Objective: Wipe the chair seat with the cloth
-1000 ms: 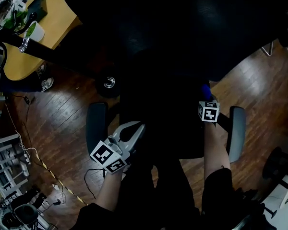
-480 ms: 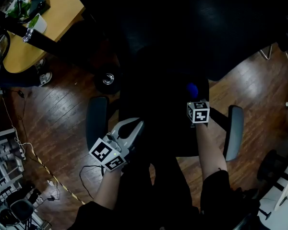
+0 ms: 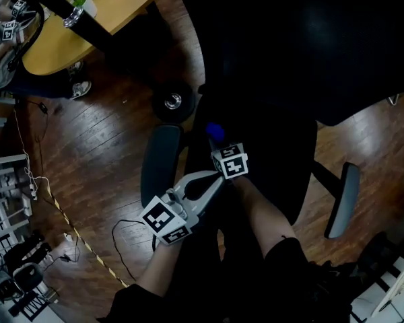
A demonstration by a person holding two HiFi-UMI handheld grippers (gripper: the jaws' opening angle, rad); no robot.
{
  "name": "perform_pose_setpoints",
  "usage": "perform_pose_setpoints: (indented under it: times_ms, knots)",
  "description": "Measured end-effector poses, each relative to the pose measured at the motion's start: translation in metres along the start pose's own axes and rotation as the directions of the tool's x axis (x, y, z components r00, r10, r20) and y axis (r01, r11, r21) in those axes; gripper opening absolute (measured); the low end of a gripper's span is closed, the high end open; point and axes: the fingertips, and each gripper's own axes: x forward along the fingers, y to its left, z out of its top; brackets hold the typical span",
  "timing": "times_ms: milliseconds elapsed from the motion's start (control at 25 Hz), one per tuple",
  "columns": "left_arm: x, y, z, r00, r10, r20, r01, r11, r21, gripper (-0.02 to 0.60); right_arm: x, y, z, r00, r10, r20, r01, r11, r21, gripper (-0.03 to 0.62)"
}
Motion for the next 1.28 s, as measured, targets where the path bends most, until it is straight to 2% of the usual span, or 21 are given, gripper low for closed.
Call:
perform_pose_setpoints:
  times_ms: [120,240,320,480,560,720,920,1040,1280]
  knots:
    - [-0.007,0.002,0.002,1.0,-0.003,0.01,0.003,1.0,-0.006,0.0,0.005,0.013,-0.003,1.0,-0.015,0.003,0.015,0.998,-0.061,0.038]
    - [-0.011,0.003,0.002,1.0,0.0,0.008,-0.001,1.0,0.002,0.0,0.003,0.009,-0.008,1.0,-0.017,0.015,0.018,0.998,-0.066,0.038]
    - [-0.01,0.003,0.0,1.0,0.0,0.005,0.0,1.0,0.004,0.0,-0.006,-0.007,-0.017,0.999,-0.052,0.01,0.052,0.997,-0.058,0.038]
    - [-0.005,0.004,-0.001,1.0,-0.013,-0.007,0.013,1.0,0.013,0.0,-0.039,-0.062,-0.045,0.985,-0.171,-0.019,0.17,0.985,-0.023,0.038]
    - [-0.002,0.002,-0.003,1.0,-0.021,-0.016,0.021,1.0,0.015,0.0,-0.061,-0.094,-0.064,0.97,-0.239,-0.053,0.239,0.971,-0.012,0.038]
    - [0.006,-0.004,-0.008,0.999,-0.041,-0.024,0.041,0.999,0.013,0.0,-0.12,-0.158,-0.097,0.921,-0.375,-0.106,0.38,0.925,0.027,0.038]
    - [0.012,-0.005,-0.012,0.999,-0.041,-0.032,0.041,0.999,0.006,0.0,-0.192,-0.213,-0.107,0.856,-0.505,-0.114,0.513,0.855,0.069,0.038]
    - [0.013,-0.007,-0.01,0.999,-0.041,-0.03,0.041,0.999,0.002,0.0,-0.219,-0.231,-0.123,0.829,-0.542,-0.134,0.554,0.83,0.07,0.038]
    - [0.017,-0.011,-0.011,0.999,-0.044,-0.03,0.044,0.999,0.003,0.0,-0.229,-0.238,-0.133,0.811,-0.566,-0.146,0.577,0.816,0.038,0.038]
